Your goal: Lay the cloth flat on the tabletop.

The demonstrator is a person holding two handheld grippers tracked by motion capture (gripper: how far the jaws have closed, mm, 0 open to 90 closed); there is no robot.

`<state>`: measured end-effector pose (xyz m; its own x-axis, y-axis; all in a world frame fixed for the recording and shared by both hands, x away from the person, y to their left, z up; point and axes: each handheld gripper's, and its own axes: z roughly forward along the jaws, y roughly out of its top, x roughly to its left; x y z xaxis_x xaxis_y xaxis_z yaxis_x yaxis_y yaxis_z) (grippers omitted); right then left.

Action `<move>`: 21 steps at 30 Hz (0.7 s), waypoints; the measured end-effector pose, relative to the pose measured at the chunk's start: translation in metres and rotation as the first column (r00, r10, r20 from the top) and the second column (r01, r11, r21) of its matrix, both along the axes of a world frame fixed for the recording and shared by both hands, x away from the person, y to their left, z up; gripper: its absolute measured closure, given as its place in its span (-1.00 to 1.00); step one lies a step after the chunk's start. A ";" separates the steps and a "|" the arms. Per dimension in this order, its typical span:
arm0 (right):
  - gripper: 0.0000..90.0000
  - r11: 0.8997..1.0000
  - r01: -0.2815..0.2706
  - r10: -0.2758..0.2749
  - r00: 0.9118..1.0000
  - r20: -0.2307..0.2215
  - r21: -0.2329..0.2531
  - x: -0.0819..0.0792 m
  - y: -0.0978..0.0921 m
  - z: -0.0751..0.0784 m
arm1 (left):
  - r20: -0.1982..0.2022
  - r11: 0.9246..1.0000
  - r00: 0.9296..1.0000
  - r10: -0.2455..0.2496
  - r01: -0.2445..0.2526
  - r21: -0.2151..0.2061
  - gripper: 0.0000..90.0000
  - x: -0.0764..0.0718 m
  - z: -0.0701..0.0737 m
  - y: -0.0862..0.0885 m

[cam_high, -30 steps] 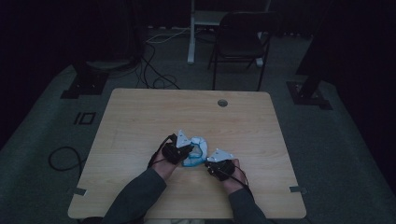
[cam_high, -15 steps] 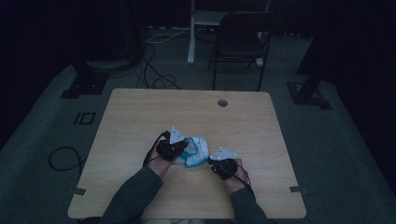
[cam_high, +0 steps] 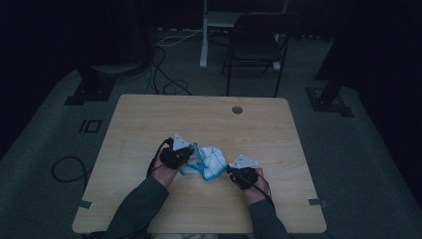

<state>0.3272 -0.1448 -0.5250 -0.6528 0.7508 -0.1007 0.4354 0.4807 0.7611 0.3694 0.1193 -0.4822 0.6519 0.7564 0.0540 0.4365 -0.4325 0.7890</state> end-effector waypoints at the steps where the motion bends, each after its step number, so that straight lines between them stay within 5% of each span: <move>1: 0.96 1.000 0.006 -0.006 1.000 -0.002 0.003 0.000 -0.001 0.000 | -0.002 1.000 1.000 0.004 -0.004 0.001 0.90 0.001 0.000 0.002; 21: 0.97 0.996 0.088 -0.088 0.996 -0.002 0.000 0.014 -0.030 0.014 | -0.034 0.993 0.993 0.109 -0.110 -0.035 0.91 0.016 -0.004 0.038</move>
